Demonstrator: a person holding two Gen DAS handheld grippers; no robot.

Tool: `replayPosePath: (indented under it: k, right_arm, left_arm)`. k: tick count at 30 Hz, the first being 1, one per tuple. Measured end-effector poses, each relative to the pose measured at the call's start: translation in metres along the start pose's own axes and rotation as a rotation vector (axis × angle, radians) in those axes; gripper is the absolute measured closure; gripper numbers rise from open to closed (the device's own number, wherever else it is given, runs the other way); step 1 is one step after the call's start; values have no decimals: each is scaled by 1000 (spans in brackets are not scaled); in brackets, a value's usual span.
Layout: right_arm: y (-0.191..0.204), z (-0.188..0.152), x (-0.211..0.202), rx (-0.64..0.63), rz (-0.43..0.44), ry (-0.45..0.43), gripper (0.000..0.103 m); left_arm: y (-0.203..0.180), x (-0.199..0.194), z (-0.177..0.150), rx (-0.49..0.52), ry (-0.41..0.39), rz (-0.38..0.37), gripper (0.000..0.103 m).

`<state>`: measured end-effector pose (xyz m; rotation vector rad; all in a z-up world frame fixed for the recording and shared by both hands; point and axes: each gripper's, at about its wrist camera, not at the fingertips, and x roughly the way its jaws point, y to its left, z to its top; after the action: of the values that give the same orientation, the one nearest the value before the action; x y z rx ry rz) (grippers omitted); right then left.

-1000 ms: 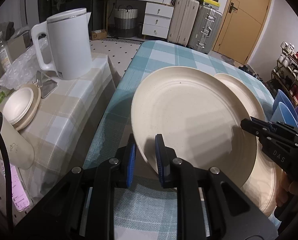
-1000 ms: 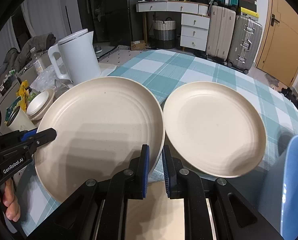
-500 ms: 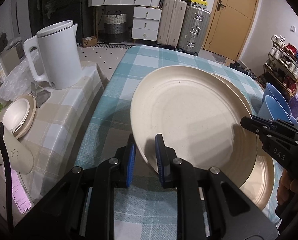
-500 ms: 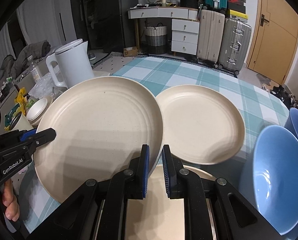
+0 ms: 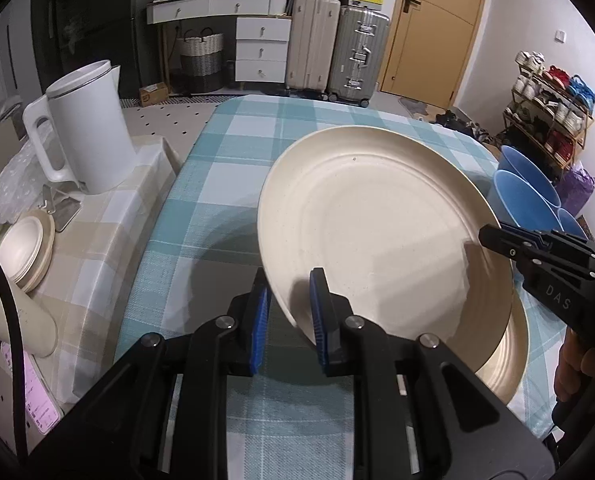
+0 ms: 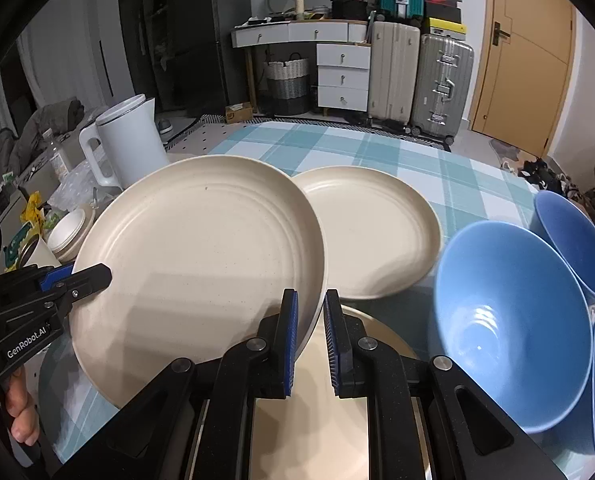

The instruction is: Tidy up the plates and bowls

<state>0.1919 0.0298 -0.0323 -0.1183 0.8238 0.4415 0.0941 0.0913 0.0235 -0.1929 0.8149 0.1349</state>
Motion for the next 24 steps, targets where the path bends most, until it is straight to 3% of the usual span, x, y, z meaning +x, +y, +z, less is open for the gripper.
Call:
replayPosePath:
  k: [24]
  right_arm:
    - [-30,-34,-43,95,-67,-10,90]
  left_arm:
    - [-48,-10,-10,145,37,-49,86]
